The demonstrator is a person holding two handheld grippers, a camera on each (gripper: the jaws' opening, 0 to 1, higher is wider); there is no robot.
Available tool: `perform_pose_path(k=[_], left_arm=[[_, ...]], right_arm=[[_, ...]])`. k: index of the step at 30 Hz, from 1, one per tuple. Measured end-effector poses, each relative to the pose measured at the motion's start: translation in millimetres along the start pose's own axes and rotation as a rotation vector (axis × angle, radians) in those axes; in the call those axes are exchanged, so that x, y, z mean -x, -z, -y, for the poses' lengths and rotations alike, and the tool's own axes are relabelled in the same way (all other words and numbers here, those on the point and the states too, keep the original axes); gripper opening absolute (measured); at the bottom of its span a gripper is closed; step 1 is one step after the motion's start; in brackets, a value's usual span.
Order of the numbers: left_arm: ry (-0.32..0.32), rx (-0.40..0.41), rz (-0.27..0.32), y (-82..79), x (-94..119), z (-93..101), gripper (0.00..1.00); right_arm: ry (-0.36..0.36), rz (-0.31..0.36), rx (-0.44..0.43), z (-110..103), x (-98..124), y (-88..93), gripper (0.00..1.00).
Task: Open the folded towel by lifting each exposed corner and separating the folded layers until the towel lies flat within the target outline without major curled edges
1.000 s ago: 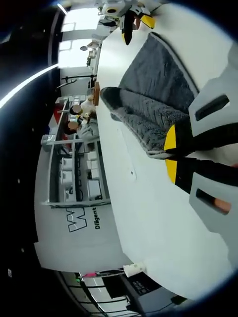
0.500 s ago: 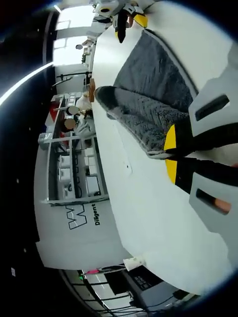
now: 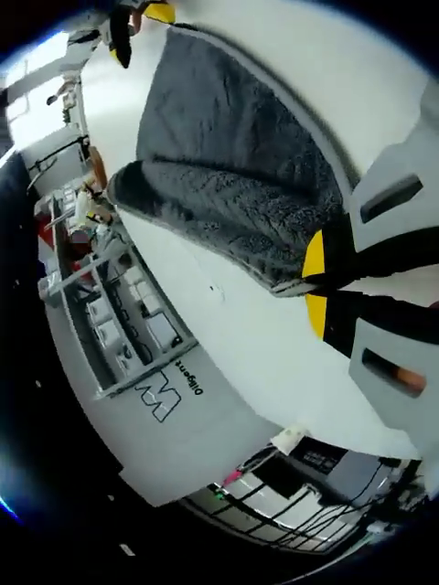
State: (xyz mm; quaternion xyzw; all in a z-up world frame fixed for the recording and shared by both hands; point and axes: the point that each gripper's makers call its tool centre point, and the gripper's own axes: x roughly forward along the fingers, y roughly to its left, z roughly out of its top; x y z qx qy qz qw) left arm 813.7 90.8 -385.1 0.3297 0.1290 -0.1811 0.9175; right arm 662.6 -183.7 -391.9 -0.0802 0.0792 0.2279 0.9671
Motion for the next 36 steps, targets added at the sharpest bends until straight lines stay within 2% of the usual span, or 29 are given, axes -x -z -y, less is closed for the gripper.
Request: perform_pose_path(k=[3, 5, 7, 10, 11, 13, 15, 17, 22, 24, 26, 29, 36], left_arm=[[-0.048, -0.086, -0.024, 0.3, -1, -1.3, 0.03], [-0.07, -0.113, -0.043, 1.7, -2, -1.4, 0.03], [-0.09, -0.117, -0.059, 3.3, -3, -3.4, 0.03], [-0.149, -0.129, -0.134, 13.0, -3, -14.1, 0.03], [-0.157, -0.13, -0.141, 13.9, -3, -15.3, 0.03], [-0.183, -0.1, -0.206, 24.0, -2, -20.2, 0.03], [-0.194, -0.07, -0.236, 28.9, -1, -23.9, 0.03], [-0.209, -0.076, -0.263, 33.2, 1, -26.7, 0.03], [-0.253, -0.215, -0.352, 45.8, 2, -33.7, 0.03], [-0.266, -0.272, -0.364, 48.9, 2, -33.1, 0.03], [-0.271, -0.295, -0.37, 52.0, 5, -29.5, 0.03], [-0.275, -0.3, -0.375, 53.4, 3, -31.2, 0.03], [-0.199, -0.135, -0.341, 57.3, 7, -31.5, 0.03]], right_arm=[[-0.006, 0.011, -0.014, 0, 1, -2.0, 0.75], [-0.007, 0.021, -0.024, 1, 2, -3.8, 0.75], [-0.007, 0.024, -0.029, 2, 2, -4.4, 0.75], [-0.008, 0.024, -0.03, 1, 1, -4.4, 0.75], [-0.008, 0.023, -0.029, 1, 1, -4.2, 0.75], [-0.009, 0.023, -0.028, 1, 1, -4.2, 0.75], [-0.009, 0.024, -0.028, 1, 1, -4.2, 0.74], [-0.009, 0.021, -0.025, 1, 1, -3.7, 0.74], [-0.013, 0.025, -0.026, 0, 1, -4.4, 0.74], [-0.015, 0.025, -0.03, 0, 1, -4.3, 0.74], [-0.012, 0.023, -0.029, 1, 1, -4.0, 0.74], [-0.011, 0.026, -0.032, 1, 2, -4.3, 0.74], [-0.005, 0.019, -0.031, 1, 2, -2.6, 0.74]])
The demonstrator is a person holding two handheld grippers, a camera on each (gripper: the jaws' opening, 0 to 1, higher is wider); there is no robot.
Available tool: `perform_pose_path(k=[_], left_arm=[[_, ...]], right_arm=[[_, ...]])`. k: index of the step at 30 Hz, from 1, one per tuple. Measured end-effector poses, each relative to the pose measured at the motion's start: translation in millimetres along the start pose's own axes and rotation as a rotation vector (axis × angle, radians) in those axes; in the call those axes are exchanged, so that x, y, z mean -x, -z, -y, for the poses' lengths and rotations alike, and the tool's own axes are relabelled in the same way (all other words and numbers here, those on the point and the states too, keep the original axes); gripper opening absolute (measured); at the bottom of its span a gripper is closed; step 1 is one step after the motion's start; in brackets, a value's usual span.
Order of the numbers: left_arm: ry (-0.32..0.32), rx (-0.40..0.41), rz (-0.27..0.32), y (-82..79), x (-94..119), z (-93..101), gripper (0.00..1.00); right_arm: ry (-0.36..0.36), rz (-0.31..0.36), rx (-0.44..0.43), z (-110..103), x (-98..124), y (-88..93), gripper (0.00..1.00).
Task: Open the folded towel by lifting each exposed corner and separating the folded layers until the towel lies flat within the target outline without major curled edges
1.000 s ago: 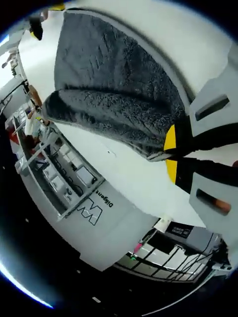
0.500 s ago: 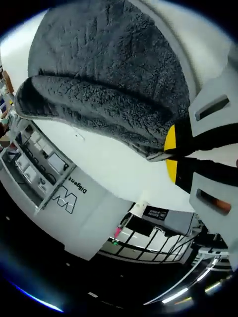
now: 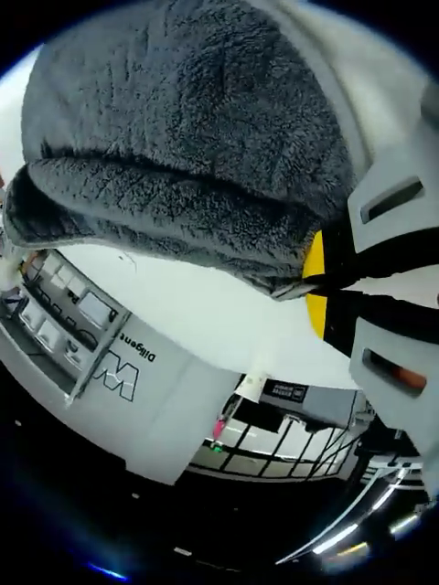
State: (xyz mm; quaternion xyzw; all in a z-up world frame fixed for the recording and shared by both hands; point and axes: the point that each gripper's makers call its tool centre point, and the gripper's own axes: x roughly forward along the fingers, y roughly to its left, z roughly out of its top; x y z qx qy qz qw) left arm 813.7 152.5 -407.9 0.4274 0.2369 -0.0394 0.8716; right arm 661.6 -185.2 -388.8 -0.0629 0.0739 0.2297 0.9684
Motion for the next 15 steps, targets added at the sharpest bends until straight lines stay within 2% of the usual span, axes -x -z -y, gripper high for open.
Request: perform_pose_path(k=[3, 8, 13, 15], left_arm=[[0.038, 0.071, 0.025, 1.5, 1, 0.3, 0.03], [0.077, 0.14, 0.082, -1.5, -11, -4.7, 0.04], [0.138, 0.215, 0.165, -4.2, -14, -6.4, 0.07], [0.168, 0.255, 0.199, -3.8, -11, -8.9, 0.1]], right_arm=[[-0.005, 0.005, -0.005, -1, 0, -0.8, 0.74], [-0.028, 0.007, -0.014, -6, 0, -1.1, 0.74], [-0.046, -0.011, -0.032, -8, -1, 2.6, 0.74], [-0.075, 0.0, -0.054, -12, 1, 0.5, 0.72]])
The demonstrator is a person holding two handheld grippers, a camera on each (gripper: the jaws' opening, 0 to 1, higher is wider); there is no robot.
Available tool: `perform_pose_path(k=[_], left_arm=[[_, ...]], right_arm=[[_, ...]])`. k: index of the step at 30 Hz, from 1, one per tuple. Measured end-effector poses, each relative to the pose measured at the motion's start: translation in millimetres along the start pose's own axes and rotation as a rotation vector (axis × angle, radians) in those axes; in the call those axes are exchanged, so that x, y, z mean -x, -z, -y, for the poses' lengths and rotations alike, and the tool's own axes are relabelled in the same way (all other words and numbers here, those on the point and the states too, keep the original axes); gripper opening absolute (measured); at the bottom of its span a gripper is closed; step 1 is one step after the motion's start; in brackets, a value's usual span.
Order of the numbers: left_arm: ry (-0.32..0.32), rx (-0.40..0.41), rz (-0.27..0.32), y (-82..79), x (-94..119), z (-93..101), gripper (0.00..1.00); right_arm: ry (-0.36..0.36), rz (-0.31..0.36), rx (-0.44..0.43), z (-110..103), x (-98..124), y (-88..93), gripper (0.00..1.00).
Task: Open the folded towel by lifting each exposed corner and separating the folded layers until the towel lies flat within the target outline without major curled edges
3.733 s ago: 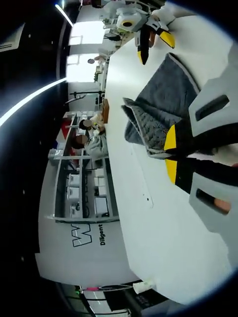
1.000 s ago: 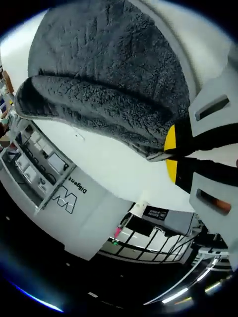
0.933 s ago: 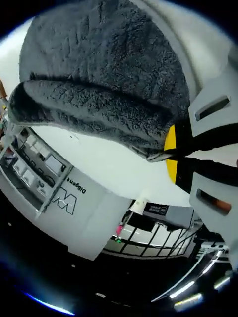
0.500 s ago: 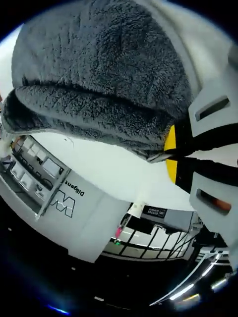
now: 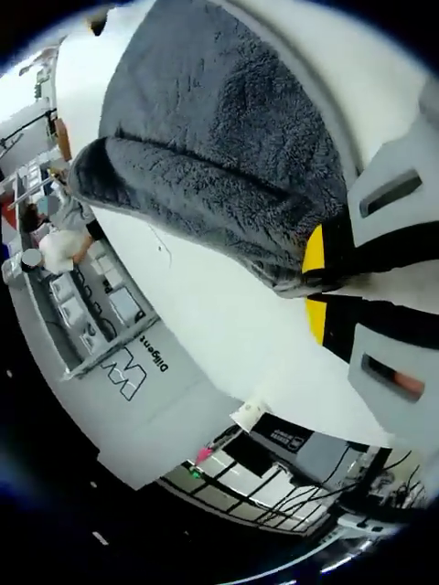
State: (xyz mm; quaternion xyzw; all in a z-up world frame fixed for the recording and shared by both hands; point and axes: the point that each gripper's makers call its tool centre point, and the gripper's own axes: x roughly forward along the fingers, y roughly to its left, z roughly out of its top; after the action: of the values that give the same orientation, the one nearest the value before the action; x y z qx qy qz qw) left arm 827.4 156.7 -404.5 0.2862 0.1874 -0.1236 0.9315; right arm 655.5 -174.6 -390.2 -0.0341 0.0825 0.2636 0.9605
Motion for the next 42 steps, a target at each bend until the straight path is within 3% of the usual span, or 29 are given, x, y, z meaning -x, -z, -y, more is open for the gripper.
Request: perform_pose_path(k=[3, 5, 6, 8, 9, 13, 15, 17, 21, 23, 27, 29, 31, 34, 36, 38, 42], left_arm=[[0.031, 0.018, 0.037, 0.0, 6, -6.0, 0.15], [0.063, 0.026, 0.102, -4.5, 17, -6.7, 0.18], [0.09, 0.009, 0.162, -10.7, 21, -7.5, 0.17], [0.062, 0.082, 0.211, -11.7, 32, -21.1, 0.17], [0.122, 0.096, 0.262, -16.2, 37, -18.7, 0.17], [0.229, 0.165, 0.373, -23.1, 55, -18.3, 0.21], [0.277, 0.18, 0.394, -24.0, 60, -17.3, 0.25], [0.374, 0.215, 0.426, -24.3, 68, -10.8, 0.29], [0.496, 0.368, 0.483, -29.2, 84, -10.4, 0.29], [0.546, 0.401, 0.504, -35.6, 94, -11.7, 0.33], [0.558, 0.389, 0.531, -41.6, 108, -15.7, 0.41], [0.578, 0.353, 0.571, -46.5, 118, -12.6, 0.43], [0.593, 0.34, 0.577, -50.0, 121, -7.7, 0.53], [0.683, 0.361, 0.546, -50.6, 125, 11.3, 0.69], [0.723, 0.34, 0.525, -49.1, 126, 23.0, 0.74], [0.712, 0.295, 0.512, -47.2, 122, 29.7, 0.76], [0.739, 0.3, 0.495, -46.6, 121, 37.1, 0.91]], right_arm=[[-0.034, 0.044, -0.025, -5, 4, -7.9, 0.72], [-0.038, 0.057, -0.033, -5, 4, -10.0, 0.72], [-0.037, 0.059, -0.038, -5, 4, -10.4, 0.73], [-0.023, 0.053, -0.041, -2, 4, -8.7, 0.73], [-0.014, 0.04, -0.04, 0, 3, -6.3, 0.73], [-0.014, 0.026, -0.042, -1, 2, -3.5, 0.74], [-0.012, 0.021, -0.044, 0, 1, -2.2, 0.74], [-0.01, 0.015, -0.049, 2, 1, -1.1, 0.75], [-0.01, 0.014, -0.071, 4, 2, -0.2, 0.77], [-0.001, 0.011, -0.075, 6, 3, 0.5, 0.77], [0.008, 0.015, -0.074, 8, 4, 0.7, 0.77], [0.009, 0.014, -0.076, 9, 4, 1.1, 0.77], [0.007, 0.015, -0.078, 7, 5, 1.2, 0.77], [0.011, 0.013, -0.077, 8, 5, 1.9, 0.78], [0.021, 0.008, -0.078, 12, 5, 2.9, 0.79], [0.019, 0.008, -0.086, 13, 5, 3.0, 0.79], [0.025, 0.01, -0.094, 15, 5, 2.8, 0.8]])
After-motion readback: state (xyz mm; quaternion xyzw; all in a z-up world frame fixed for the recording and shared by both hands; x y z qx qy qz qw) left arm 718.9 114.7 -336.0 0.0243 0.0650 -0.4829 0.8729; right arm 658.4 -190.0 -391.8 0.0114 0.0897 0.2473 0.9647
